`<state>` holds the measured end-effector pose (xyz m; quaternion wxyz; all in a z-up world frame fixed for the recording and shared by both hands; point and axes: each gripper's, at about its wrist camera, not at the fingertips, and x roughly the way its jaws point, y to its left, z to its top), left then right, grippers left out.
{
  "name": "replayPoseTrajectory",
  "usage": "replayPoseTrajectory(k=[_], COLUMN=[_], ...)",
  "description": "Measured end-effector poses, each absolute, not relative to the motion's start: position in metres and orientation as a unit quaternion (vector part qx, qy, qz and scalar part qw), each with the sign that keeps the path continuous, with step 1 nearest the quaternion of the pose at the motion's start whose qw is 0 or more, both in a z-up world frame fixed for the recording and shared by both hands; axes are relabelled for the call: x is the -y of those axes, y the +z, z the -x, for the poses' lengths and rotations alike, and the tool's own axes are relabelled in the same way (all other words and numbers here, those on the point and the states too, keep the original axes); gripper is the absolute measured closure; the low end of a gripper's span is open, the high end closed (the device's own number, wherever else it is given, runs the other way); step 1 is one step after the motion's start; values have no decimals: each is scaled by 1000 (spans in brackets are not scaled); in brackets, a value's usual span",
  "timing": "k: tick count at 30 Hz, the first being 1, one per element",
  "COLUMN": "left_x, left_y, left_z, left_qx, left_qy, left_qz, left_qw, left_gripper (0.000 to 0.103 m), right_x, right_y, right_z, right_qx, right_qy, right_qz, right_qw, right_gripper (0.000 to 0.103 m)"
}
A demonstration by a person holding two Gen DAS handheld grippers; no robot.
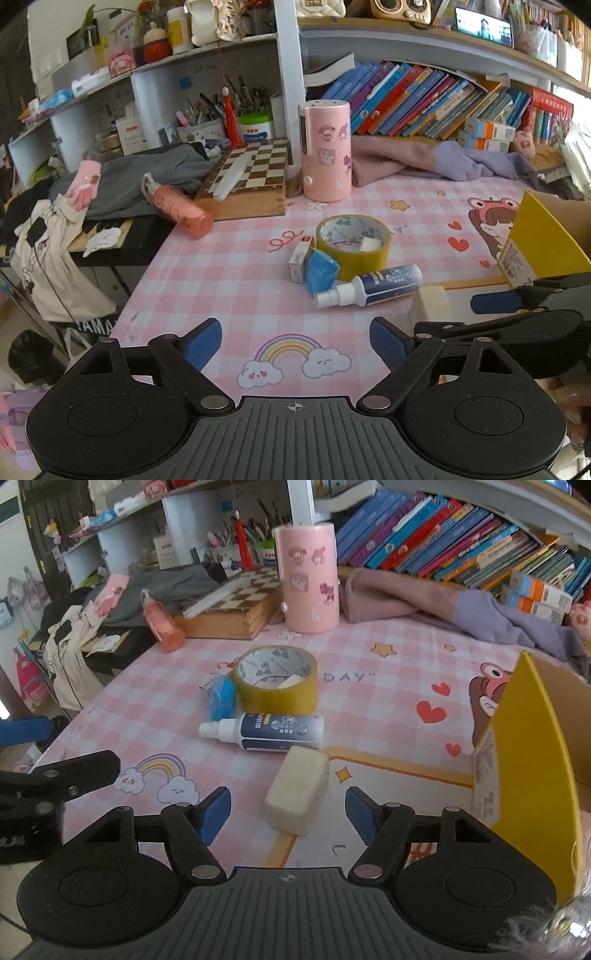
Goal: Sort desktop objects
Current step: 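Grasp the cream eraser with the right tool while the left tool grasps the white tube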
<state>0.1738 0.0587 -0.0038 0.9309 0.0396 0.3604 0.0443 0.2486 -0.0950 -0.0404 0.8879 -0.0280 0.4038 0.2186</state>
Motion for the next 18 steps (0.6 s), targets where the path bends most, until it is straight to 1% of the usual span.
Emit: replayPoseTrajectory(k=[6,7,8,10,11,12,14,18], left_x=[-54,-53,-53,-50,-49,-47,-44,-37], left_y=[-7,-8,-9,-11,-12,-13,-15,-20], left_z=[-189,-192,-194,-201,-204,-206,-211,-223], left_qx=[-367,-370,-373,-380,-382,-384,-386,-382], left_qy=[38,36,35,30,26,21,11,-6], left_qz=[-54,-54,-54,-54,-54,-55,-57,-61], left_qw=[928,927,926,923,922,922,921,922], left_gripper=[13,13,13,13,13,13,13,14], right_x=[92,93,93,96,97,98,100,113], right_y=[-56,-57,-58,-59,-59,-59,-55,-45], right_z=[-273,-275,-277,-280,-282,-282,-281,-283], right_qx=[-427,-430,-431,-435,-436,-435,-423,-395], right_qy=[216,215,216,220,226,228,217,185], right_qz=[20,20,20,14,8,9,23,22], right_qw=[878,877,876,873,871,871,879,899], right_gripper=[40,43,51,61,69,72,75,78])
